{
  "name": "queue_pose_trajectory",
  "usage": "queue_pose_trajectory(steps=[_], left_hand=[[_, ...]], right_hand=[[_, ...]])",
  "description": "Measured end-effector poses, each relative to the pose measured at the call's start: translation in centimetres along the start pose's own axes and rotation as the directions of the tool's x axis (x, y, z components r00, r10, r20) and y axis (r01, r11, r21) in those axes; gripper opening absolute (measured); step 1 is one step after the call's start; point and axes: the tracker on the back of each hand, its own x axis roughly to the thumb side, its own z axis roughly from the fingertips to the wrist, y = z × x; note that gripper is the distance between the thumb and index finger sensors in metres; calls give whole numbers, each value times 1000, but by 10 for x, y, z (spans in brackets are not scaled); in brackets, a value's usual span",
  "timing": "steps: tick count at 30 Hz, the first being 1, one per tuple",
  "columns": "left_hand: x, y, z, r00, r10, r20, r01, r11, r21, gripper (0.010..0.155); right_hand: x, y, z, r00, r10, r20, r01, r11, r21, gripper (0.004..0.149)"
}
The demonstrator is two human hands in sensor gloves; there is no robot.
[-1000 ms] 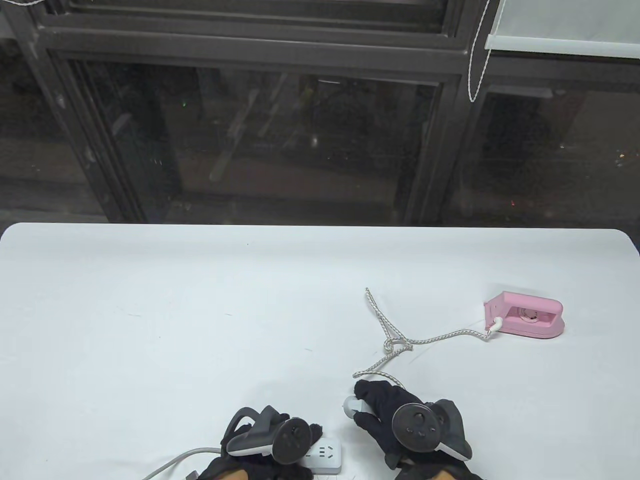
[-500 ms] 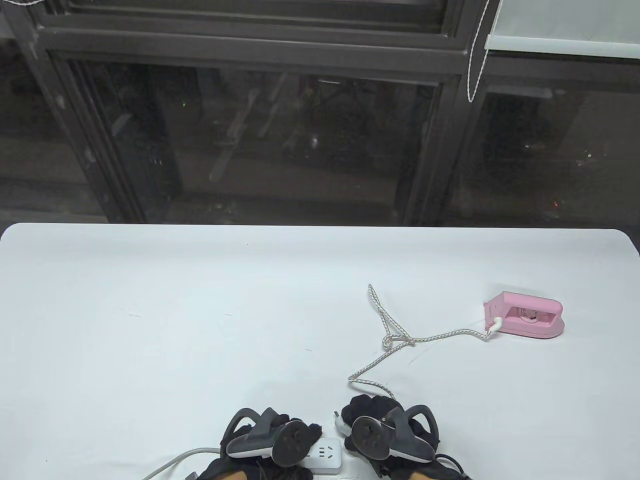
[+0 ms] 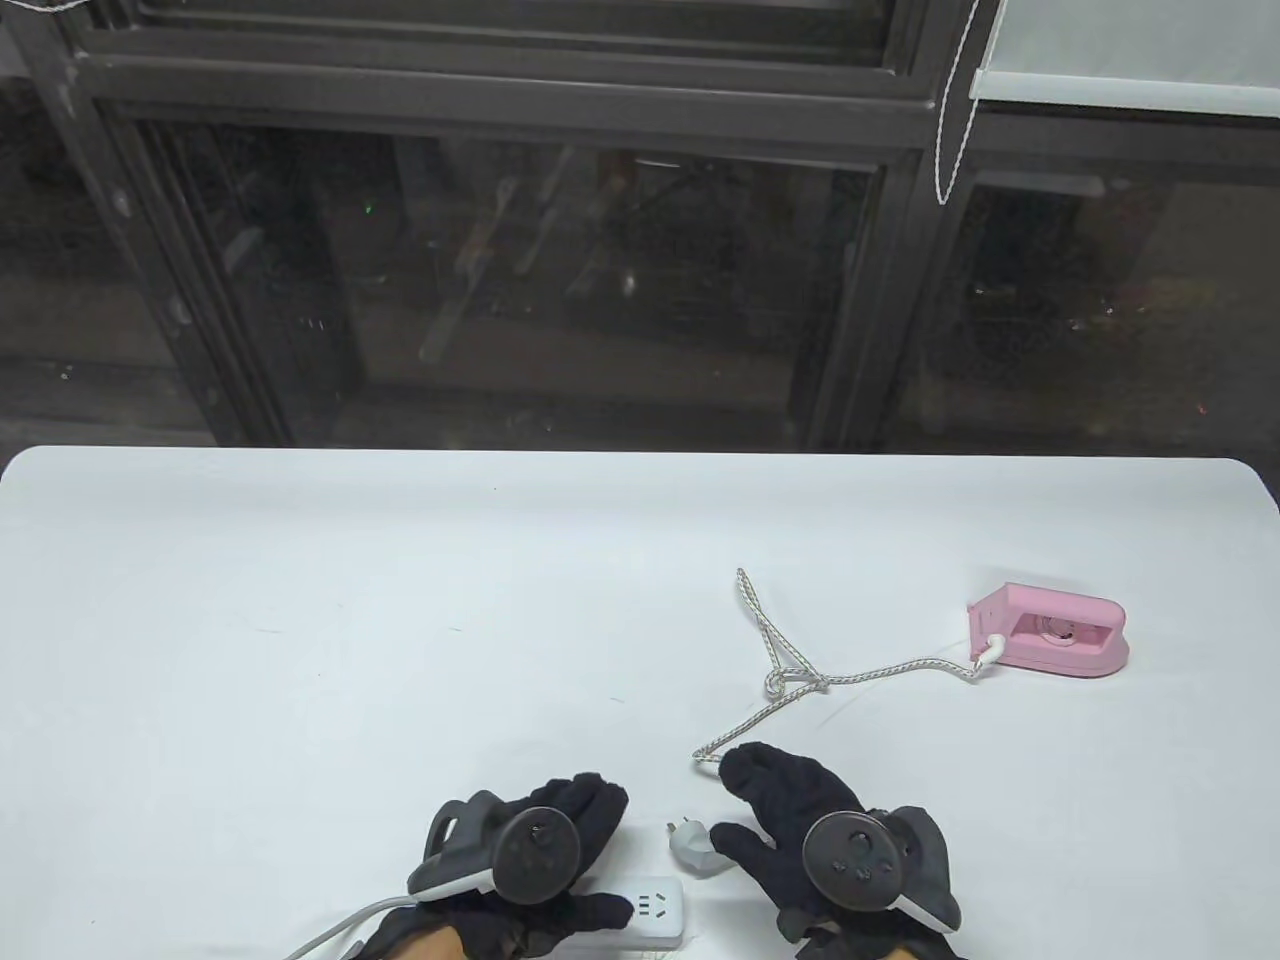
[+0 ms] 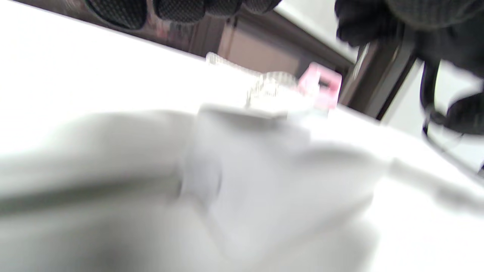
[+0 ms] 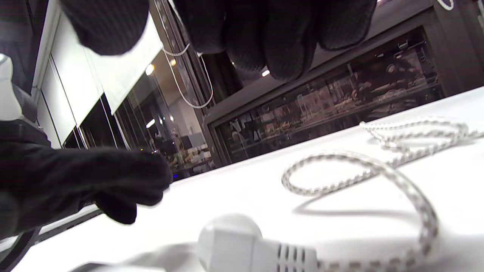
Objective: Unplug the electric iron
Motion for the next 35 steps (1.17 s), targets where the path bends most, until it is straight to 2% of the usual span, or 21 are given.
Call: queue_pose_trajectory(steps=[3,7,16,25,28,35], left_hand=[[-4,19,12,999,34,28,-37,991,130,95],[-4,26,19,999,19,32,-24,986,163,94],[-4,17,14,1000,3,21,-5,996,86,94],[-8,17,10,1000,17,-1,-17,997,78,94],[-9,19,12,1000,9,2,-10,995,102,94],[-10,14,9,1000,20,-5,-19,998,65,94]], right_hand=[[0,-1,-1,1000,-21,16,20,1000,24,72],[2,6,-2,999,-1,39,-2,998,70,74],[8,13,-1,997,5,72,-13,994,109,75],[9,12,0,997,-6,77,-3,993,114,75],[11,13,0,997,2,82,-13,992,127,75],[10,12,0,997,4,71,-14,991,134,75]])
